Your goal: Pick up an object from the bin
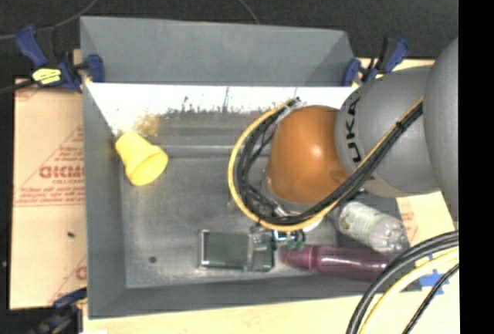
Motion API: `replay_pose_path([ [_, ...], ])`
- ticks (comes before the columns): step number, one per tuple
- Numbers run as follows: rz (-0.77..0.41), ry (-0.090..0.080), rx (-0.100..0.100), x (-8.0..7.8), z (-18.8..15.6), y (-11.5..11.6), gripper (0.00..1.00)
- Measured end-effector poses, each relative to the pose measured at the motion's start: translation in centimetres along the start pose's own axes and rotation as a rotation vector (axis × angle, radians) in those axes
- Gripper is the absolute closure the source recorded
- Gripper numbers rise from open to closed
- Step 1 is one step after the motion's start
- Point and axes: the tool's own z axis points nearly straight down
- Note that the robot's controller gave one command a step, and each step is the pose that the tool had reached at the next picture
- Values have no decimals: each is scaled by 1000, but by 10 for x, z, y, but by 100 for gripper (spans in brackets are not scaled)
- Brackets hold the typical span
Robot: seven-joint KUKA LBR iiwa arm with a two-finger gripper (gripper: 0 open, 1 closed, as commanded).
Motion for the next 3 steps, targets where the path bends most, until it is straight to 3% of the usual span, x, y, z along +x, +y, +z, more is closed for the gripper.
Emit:
replay_pose_path([
  [1,102,14,-2,19,22,-44,0],
  [2,59,-7,-1,14,51,-23,0],
  [3,331,12,-1,-7,51,-47,100],
])
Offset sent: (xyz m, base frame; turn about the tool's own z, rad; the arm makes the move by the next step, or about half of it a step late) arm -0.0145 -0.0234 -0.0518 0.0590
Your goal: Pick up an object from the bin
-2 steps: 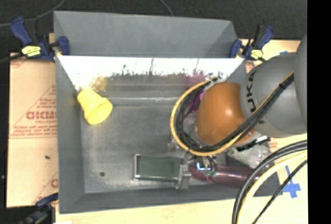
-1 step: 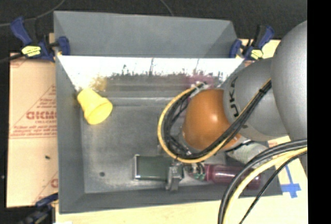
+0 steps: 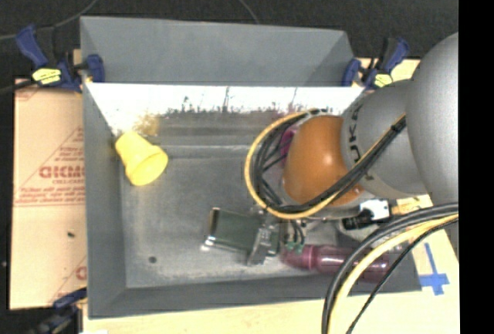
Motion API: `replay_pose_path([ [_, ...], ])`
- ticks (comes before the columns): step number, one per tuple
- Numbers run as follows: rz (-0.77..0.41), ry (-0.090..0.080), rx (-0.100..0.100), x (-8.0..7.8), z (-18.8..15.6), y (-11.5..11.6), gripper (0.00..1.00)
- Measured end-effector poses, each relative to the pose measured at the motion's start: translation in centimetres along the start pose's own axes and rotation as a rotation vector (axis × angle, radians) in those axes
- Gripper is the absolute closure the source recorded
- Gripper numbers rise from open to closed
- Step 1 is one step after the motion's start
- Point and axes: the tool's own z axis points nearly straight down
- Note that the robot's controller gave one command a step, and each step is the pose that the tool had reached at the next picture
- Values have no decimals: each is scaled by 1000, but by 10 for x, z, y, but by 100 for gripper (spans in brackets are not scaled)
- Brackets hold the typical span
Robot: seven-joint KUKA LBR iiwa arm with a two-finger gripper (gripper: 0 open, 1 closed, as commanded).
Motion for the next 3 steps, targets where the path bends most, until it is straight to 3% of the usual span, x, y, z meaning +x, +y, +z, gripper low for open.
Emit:
replay_pose_path([
  [3,-1,7,2,2,-25,-1,100],
])
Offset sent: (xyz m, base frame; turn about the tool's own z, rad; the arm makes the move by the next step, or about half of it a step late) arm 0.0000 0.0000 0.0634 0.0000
